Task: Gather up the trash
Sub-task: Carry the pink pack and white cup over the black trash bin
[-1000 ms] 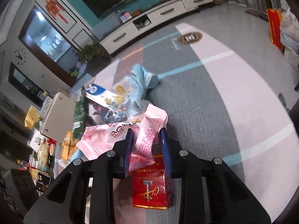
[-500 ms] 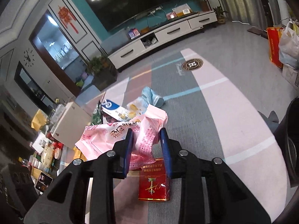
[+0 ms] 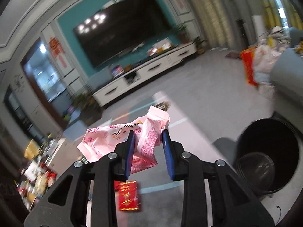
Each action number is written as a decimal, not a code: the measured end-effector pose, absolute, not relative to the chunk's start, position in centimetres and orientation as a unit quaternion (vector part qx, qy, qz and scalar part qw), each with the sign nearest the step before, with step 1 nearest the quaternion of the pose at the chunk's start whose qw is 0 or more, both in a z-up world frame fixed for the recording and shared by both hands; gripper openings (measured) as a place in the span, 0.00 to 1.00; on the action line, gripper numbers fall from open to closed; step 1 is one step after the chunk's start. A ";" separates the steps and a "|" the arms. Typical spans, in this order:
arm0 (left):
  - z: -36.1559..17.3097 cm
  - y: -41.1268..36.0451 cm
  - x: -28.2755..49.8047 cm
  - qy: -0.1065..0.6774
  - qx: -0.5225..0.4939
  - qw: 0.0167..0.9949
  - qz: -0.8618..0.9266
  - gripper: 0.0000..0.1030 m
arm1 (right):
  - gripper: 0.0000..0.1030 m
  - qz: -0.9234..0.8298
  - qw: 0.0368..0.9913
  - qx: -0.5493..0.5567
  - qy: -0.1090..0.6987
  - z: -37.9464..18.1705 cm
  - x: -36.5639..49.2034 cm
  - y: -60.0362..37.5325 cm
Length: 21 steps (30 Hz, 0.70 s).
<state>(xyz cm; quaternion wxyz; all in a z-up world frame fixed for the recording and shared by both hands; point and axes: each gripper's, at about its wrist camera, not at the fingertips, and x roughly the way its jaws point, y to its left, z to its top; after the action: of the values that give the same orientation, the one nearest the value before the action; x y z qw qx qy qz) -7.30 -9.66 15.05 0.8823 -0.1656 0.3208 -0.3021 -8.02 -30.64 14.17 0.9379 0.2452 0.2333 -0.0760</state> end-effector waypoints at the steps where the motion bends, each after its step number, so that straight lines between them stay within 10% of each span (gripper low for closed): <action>1: 14.9 -10.9 -7.3 0.324 -0.163 0.878 -0.312 0.09 | 0.29 -0.094 0.939 0.245 0.224 14.5 -8.8 -31.5; 21: 9.2 -32.1 -8.2 0.394 -0.060 0.822 -0.408 0.09 | 0.29 -0.409 0.839 0.265 0.242 9.7 -15.8 -45.3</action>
<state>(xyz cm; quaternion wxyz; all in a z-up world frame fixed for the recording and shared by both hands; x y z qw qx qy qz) -8.17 -32.07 9.19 0.8218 -0.0603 0.3935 -0.4076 -15.79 -45.32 9.70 0.8394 0.2647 0.2415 -0.4086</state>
